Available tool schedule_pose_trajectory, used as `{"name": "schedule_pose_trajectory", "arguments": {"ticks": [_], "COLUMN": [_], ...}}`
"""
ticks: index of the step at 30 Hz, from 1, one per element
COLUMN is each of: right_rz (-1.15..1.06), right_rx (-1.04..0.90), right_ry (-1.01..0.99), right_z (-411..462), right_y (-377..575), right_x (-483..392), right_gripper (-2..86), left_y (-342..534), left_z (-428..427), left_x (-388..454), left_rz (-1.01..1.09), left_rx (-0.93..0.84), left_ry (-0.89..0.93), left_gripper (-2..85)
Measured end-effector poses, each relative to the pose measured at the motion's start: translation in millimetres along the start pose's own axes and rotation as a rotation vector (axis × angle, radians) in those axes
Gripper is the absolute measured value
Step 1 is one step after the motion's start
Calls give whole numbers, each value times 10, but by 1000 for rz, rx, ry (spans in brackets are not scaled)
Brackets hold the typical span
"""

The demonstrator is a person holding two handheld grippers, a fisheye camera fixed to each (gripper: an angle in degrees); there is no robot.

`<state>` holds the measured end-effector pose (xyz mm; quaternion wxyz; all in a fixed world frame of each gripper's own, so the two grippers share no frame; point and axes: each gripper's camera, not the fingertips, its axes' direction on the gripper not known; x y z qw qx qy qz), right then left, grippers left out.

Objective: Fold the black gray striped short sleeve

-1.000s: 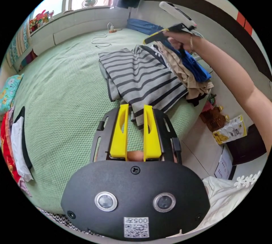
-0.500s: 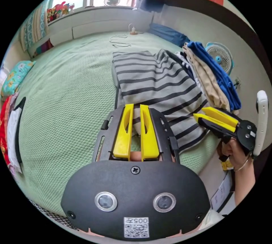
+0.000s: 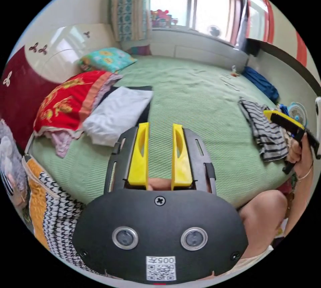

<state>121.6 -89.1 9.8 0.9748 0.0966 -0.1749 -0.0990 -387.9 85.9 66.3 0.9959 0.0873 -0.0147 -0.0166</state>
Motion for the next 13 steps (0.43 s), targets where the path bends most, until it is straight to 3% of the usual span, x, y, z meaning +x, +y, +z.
{"name": "schedule_pose_trajectory", "arguments": {"ticks": [6, 13], "right_rz": [-125, -162], "right_rx": [-36, -115], "right_ry": [-92, -96], "right_z": [507, 885], "right_y": [-183, -233], "right_x": [-660, -667], "right_gripper": [111, 107], "left_y": [24, 107], "left_z": [452, 723], "left_x": [-689, -913], "left_rz": [44, 67], "left_rx": [-32, -105], "left_ry": [-36, -82], "left_gripper": [132, 125]}}
